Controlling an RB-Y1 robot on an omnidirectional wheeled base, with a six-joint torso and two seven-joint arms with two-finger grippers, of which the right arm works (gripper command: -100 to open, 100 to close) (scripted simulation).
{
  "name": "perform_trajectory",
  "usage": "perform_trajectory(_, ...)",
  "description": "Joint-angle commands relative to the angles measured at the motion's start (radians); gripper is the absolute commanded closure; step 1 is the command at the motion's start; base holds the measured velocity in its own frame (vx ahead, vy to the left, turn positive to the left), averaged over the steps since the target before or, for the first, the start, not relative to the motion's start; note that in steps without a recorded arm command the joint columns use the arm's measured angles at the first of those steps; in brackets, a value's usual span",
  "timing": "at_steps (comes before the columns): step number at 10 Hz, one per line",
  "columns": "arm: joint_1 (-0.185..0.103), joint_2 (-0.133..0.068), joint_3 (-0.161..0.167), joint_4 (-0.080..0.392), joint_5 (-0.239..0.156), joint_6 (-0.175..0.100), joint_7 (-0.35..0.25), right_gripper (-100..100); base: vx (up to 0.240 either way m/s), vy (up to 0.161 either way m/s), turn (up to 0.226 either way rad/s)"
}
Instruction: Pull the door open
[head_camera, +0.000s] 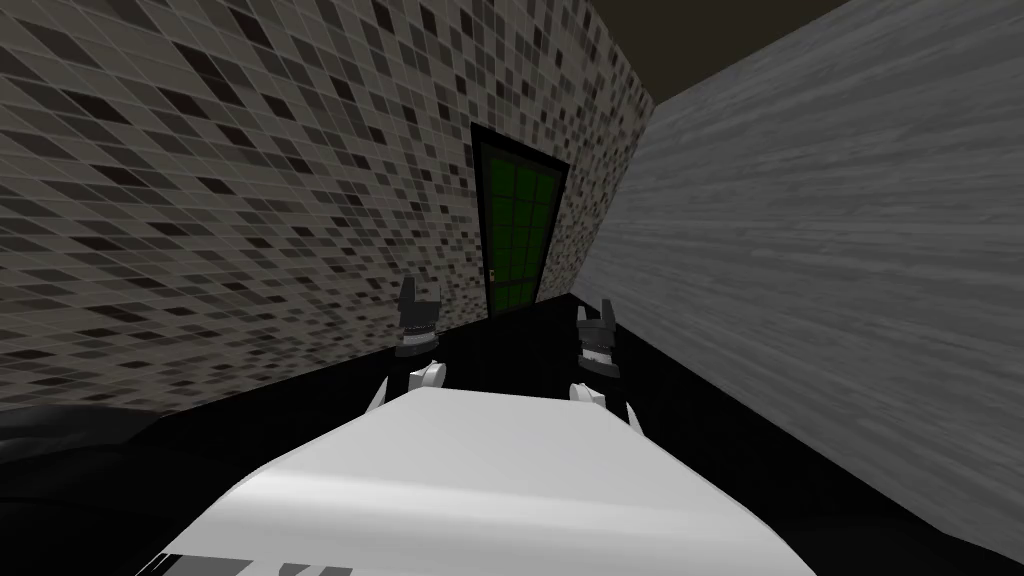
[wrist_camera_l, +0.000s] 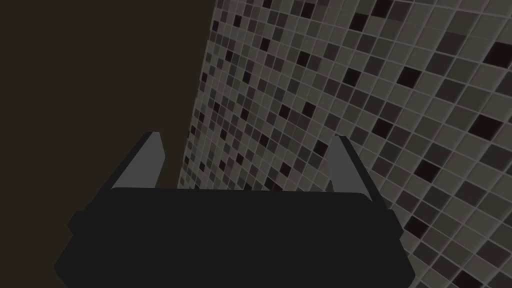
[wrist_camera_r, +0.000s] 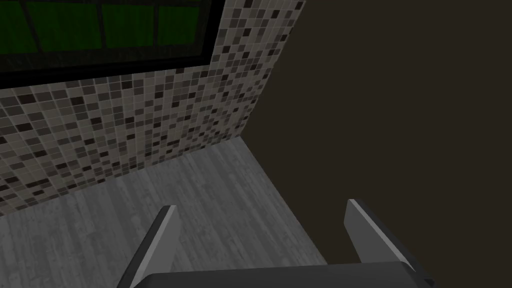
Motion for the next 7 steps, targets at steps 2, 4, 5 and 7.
perform_trajectory(2, -0.002, -0.023, -0.015, 0.040, 0.009, -0.018, 0.046, -100, 0.088, 0.041, 0.125)
perform_trajectory(4, -0.004, -0.037, -0.026, 0.070, 0.016, -0.031, 0.079, -100, 0.138, 0.048, 0.097)
perform_trajectory(5, -0.005, -0.044, -0.033, 0.090, 0.021, -0.039, 0.102, -100, 0.145, 0.051, 0.109)
perform_trajectory(7, -0.007, -0.056, -0.044, 0.119, 0.027, -0.052, 0.135, -100, 0.123, 0.026, 0.088)
